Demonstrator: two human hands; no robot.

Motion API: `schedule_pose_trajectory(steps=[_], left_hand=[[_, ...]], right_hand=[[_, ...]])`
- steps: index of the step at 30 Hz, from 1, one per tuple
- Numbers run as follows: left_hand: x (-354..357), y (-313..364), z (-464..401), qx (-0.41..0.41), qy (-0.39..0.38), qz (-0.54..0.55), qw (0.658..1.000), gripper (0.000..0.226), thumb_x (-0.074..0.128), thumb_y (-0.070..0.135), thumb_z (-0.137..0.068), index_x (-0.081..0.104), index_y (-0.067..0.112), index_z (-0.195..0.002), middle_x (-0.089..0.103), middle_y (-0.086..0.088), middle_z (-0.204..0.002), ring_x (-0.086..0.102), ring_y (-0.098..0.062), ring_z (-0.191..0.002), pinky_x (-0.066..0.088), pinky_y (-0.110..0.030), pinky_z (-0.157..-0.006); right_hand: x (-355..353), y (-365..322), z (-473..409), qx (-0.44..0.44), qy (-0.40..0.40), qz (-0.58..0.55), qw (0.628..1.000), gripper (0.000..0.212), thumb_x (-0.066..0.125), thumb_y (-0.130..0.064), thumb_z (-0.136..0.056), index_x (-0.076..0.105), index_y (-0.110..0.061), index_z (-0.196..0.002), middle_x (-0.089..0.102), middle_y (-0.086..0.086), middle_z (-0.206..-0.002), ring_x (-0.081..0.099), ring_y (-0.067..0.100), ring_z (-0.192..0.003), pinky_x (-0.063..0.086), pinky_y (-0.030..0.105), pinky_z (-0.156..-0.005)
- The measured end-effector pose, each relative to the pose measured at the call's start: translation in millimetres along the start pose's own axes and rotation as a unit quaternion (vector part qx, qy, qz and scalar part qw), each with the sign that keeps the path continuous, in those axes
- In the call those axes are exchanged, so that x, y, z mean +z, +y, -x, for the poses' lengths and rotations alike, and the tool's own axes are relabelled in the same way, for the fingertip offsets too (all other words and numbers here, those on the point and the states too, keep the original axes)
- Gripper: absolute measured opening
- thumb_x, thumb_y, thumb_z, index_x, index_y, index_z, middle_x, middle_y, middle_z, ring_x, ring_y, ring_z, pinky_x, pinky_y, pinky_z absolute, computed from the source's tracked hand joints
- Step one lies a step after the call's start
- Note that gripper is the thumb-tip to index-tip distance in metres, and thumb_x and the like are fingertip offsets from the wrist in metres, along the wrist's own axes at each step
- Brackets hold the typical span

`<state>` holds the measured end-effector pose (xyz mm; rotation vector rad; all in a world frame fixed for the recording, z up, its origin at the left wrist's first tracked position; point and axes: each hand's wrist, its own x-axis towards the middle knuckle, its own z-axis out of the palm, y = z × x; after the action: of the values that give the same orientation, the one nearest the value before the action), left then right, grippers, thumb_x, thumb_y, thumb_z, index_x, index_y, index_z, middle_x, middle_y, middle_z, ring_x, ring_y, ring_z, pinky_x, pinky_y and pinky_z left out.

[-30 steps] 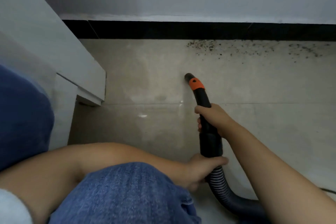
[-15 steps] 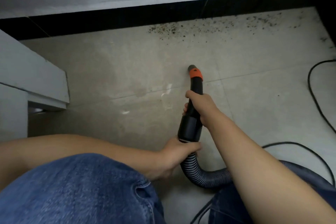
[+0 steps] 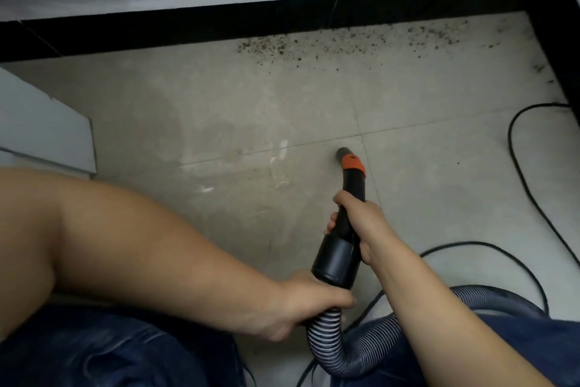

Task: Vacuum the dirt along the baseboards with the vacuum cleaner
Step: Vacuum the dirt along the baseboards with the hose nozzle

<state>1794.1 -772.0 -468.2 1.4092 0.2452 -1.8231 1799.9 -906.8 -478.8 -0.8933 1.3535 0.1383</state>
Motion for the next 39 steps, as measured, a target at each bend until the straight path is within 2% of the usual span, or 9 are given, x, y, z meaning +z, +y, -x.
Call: schedule_pose_trajectory(steps=[4, 10, 15, 18, 21, 25, 29, 33, 39], left_hand=[[-1.7, -8.1, 1.4, 0.001, 0.022, 0.021, 1.000, 0.017, 0.074, 0.012, -0.078, 0.059, 0.016, -0.087, 0.064, -0.003, -0.068, 0.062, -0.012, -0.058, 0.050, -0.020, -0.058], [-15.0, 30.3, -33.9, 0.086, 0.075, -0.024, 0.993, 0.013, 0.069, 0.010, -0.080, 0.060, 0.014, -0.089, 0.063, -0.004, -0.071, 0.060, -0.016, -0.064, 0.053, -0.030, -0.075], [-9.1, 61.1, -64.1, 0.124, 0.132, 0.072, 0.981, 0.020, 0.068, 0.011, -0.081, 0.061, 0.007, -0.099, 0.063, -0.006, -0.073, 0.061, -0.016, -0.063, 0.053, -0.029, -0.069], [-10.3, 68.2, -72.3, 0.129, 0.156, 0.090, 0.975, 0.013, 0.066, 0.010, -0.082, 0.060, 0.008, -0.092, 0.062, -0.006, -0.069, 0.060, -0.016, -0.060, 0.050, -0.025, -0.063], [-10.6, 68.0, -79.3, 0.125, 0.161, 0.093, 0.975, 0.010, 0.067, 0.010, -0.081, 0.059, 0.010, -0.089, 0.061, -0.004, -0.070, 0.059, -0.014, -0.060, 0.049, -0.023, -0.059], [-8.9, 84.4, -86.8, 0.120, 0.150, 0.121, 0.974, 0.010, 0.065, 0.009, -0.082, 0.060, 0.009, -0.091, 0.061, -0.005, -0.073, 0.059, -0.013, -0.060, 0.050, -0.021, -0.055], [-15.8, 101.1, -94.6, 0.121, 0.157, 0.130, 0.972, 0.007, 0.065, 0.006, -0.082, 0.059, 0.009, -0.082, 0.060, -0.006, -0.069, 0.058, -0.015, -0.059, 0.050, -0.023, -0.057], [-26.5, 104.9, -102.4, 0.127, 0.175, 0.130, 0.968, 0.007, 0.066, 0.008, -0.080, 0.059, 0.009, -0.082, 0.062, -0.006, -0.068, 0.059, -0.017, -0.061, 0.052, -0.030, -0.069], [-33.5, 107.4, -106.9, 0.129, 0.169, 0.144, 0.967, 0.007, 0.065, 0.008, -0.081, 0.059, 0.010, -0.085, 0.062, -0.007, -0.071, 0.060, -0.017, -0.061, 0.052, -0.028, -0.066]], right_hand=[[9.9, 4.9, -0.9, 0.003, -0.039, 0.026, 0.999, 0.011, 0.057, -0.008, -0.088, 0.048, -0.006, -0.094, 0.049, 0.008, -0.051, 0.048, 0.019, -0.039, 0.048, 0.028, -0.046], [14.4, -32.0, -38.6, -0.050, 0.034, 0.012, 0.998, 0.011, 0.059, -0.009, -0.086, 0.049, -0.005, -0.091, 0.051, 0.009, -0.056, 0.050, 0.019, -0.040, 0.049, 0.029, -0.046], [41.6, -76.7, -64.3, -0.080, -0.062, 0.143, 0.985, 0.013, 0.060, -0.009, -0.085, 0.049, -0.005, -0.092, 0.052, 0.010, -0.060, 0.051, 0.021, -0.043, 0.050, 0.031, -0.050], [48.9, -85.2, -73.3, -0.086, -0.074, 0.177, 0.978, 0.013, 0.060, -0.010, -0.086, 0.050, -0.006, -0.092, 0.053, 0.011, -0.063, 0.053, 0.021, -0.047, 0.052, 0.033, -0.053], [45.7, -88.0, -79.7, -0.070, -0.098, 0.207, 0.971, 0.016, 0.061, -0.013, -0.086, 0.050, -0.006, -0.096, 0.056, 0.012, -0.067, 0.057, 0.022, -0.052, 0.054, 0.034, -0.059], [52.5, -100.6, -86.4, -0.100, -0.070, 0.232, 0.965, 0.012, 0.060, -0.011, -0.086, 0.050, -0.007, -0.092, 0.054, 0.011, -0.066, 0.054, 0.021, -0.050, 0.051, 0.029, -0.051], [62.1, -110.6, -97.4, -0.121, -0.047, 0.218, 0.967, 0.013, 0.061, -0.011, -0.085, 0.049, -0.008, -0.089, 0.054, 0.012, -0.065, 0.053, 0.022, -0.050, 0.050, 0.029, -0.049], [74.3, -115.2, -102.8, -0.122, -0.066, 0.211, 0.968, 0.012, 0.061, -0.010, -0.086, 0.049, -0.008, -0.087, 0.053, 0.011, -0.065, 0.052, 0.021, -0.049, 0.050, 0.026, -0.045], [82.7, -117.4, -106.8, -0.128, -0.063, 0.223, 0.964, 0.011, 0.060, -0.010, -0.086, 0.049, -0.009, -0.086, 0.053, 0.011, -0.066, 0.052, 0.021, -0.051, 0.050, 0.026, -0.045]])
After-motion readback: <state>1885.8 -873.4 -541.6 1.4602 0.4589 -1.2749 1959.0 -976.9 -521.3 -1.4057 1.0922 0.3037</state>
